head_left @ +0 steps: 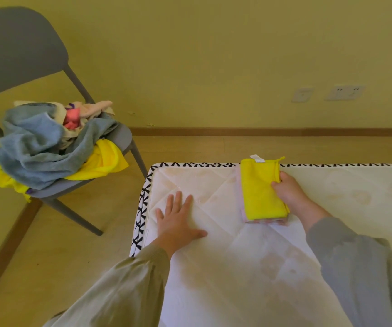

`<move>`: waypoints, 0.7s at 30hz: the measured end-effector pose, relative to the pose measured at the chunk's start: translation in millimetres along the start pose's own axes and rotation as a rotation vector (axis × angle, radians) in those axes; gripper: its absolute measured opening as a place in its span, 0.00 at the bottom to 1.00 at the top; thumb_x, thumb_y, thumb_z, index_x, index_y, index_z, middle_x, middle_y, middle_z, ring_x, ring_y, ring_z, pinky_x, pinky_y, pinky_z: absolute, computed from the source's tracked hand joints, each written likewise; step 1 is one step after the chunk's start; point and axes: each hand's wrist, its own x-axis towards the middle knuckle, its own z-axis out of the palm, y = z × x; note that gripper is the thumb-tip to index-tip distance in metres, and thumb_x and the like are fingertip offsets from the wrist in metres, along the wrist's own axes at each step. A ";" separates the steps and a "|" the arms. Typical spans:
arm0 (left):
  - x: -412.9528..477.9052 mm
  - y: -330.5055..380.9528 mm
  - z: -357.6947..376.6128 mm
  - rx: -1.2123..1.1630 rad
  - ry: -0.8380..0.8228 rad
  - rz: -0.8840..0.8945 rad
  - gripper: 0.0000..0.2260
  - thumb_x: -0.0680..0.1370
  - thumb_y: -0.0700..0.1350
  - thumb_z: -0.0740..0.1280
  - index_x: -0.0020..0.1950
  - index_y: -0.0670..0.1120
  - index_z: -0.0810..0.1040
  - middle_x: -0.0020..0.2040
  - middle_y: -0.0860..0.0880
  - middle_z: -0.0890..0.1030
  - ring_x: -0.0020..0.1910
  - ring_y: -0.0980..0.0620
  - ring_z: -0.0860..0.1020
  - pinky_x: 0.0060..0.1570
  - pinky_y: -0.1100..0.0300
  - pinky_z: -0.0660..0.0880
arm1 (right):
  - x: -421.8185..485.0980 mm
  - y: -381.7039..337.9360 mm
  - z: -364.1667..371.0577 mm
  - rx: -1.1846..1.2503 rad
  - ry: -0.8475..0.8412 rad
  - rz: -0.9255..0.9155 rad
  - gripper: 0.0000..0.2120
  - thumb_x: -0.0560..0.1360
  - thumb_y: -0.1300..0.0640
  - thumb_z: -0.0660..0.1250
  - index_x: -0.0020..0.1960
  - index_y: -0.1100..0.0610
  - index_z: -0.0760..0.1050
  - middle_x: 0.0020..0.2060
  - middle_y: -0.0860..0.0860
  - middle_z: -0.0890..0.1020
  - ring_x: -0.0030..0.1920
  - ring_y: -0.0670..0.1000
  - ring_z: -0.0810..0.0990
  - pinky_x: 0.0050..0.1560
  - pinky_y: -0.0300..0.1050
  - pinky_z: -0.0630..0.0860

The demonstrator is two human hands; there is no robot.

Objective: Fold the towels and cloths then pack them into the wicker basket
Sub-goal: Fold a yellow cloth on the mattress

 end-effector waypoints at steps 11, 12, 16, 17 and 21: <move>-0.9 -3.9 4.7 0.121 -0.004 0.035 0.45 0.72 0.70 0.60 0.77 0.55 0.36 0.76 0.50 0.32 0.75 0.47 0.31 0.72 0.40 0.39 | -15.1 -13.1 32.7 -0.738 0.316 -0.525 0.27 0.76 0.52 0.49 0.73 0.58 0.62 0.72 0.58 0.64 0.72 0.59 0.60 0.69 0.59 0.59; -2.8 -5.5 6.8 0.174 0.012 0.055 0.42 0.74 0.71 0.55 0.77 0.55 0.35 0.76 0.49 0.32 0.75 0.47 0.31 0.73 0.40 0.39 | -15.0 -9.4 40.8 -0.773 0.225 -0.492 0.30 0.74 0.48 0.43 0.75 0.55 0.59 0.74 0.56 0.61 0.74 0.57 0.57 0.70 0.59 0.56; -7.4 -8.9 14.6 0.269 0.088 0.103 0.38 0.71 0.71 0.34 0.76 0.55 0.32 0.76 0.47 0.32 0.74 0.45 0.30 0.73 0.40 0.40 | -7.5 14.4 57.6 -0.812 0.142 -0.395 0.37 0.71 0.41 0.32 0.77 0.51 0.50 0.77 0.51 0.51 0.77 0.53 0.49 0.73 0.59 0.49; -7.1 -9.2 16.3 0.276 0.102 0.104 0.38 0.69 0.70 0.31 0.76 0.55 0.32 0.76 0.47 0.32 0.73 0.46 0.29 0.73 0.41 0.39 | -7.0 15.1 59.3 -0.818 0.153 -0.396 0.38 0.70 0.40 0.32 0.77 0.51 0.50 0.77 0.51 0.51 0.77 0.54 0.49 0.73 0.59 0.49; -8.7 -9.5 22.2 0.299 0.131 0.099 0.34 0.72 0.67 0.32 0.75 0.54 0.31 0.76 0.46 0.32 0.74 0.44 0.30 0.73 0.40 0.39 | -5.3 17.1 65.5 -0.857 0.177 -0.402 0.36 0.72 0.40 0.34 0.77 0.51 0.50 0.77 0.52 0.52 0.77 0.54 0.50 0.73 0.59 0.49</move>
